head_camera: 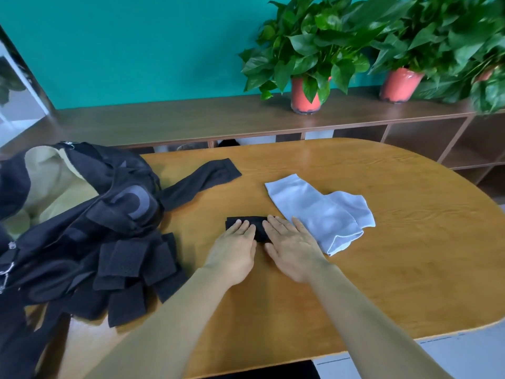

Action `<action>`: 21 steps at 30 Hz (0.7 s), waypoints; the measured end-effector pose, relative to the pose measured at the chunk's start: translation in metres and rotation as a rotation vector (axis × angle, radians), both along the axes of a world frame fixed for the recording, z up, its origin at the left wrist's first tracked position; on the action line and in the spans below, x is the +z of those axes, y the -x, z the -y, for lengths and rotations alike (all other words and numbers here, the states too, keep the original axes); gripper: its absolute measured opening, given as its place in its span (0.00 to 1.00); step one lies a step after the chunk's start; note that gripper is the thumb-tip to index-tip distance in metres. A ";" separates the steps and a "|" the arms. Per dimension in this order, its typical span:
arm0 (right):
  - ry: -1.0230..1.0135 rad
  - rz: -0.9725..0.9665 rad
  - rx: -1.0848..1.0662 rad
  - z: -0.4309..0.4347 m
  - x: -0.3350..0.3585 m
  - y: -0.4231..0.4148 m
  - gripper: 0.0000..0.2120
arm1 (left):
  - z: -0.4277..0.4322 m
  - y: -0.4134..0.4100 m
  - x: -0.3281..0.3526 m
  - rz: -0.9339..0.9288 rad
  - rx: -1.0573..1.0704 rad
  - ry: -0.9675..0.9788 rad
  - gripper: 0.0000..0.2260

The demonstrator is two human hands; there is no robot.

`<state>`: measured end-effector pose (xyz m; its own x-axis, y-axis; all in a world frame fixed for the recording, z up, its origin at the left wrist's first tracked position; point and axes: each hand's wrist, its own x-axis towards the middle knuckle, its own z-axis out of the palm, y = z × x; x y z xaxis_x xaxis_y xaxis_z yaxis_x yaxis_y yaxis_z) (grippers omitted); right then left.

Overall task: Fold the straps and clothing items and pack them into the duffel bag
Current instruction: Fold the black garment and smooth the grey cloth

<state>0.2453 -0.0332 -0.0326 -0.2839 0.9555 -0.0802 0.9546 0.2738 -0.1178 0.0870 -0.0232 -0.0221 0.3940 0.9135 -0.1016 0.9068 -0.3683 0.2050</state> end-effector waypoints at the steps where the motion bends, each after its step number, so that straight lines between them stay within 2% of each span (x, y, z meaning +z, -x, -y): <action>1: -0.004 0.002 -0.005 -0.006 0.000 -0.002 0.26 | -0.005 -0.003 0.001 -0.018 0.009 -0.027 0.21; 4: -0.042 0.014 -0.026 -0.020 0.000 -0.008 0.25 | -0.022 -0.013 -0.001 -0.078 0.031 -0.156 0.19; 7: -0.024 -0.031 -0.061 -0.031 -0.003 -0.017 0.24 | -0.038 -0.019 -0.005 -0.058 0.055 -0.214 0.17; 12: -0.027 -0.092 -0.134 -0.046 -0.012 -0.036 0.25 | -0.060 -0.034 -0.010 -0.007 0.042 -0.213 0.19; 21: -0.071 -0.015 -0.220 -0.065 -0.016 -0.070 0.26 | -0.085 -0.055 -0.012 -0.100 0.076 -0.221 0.23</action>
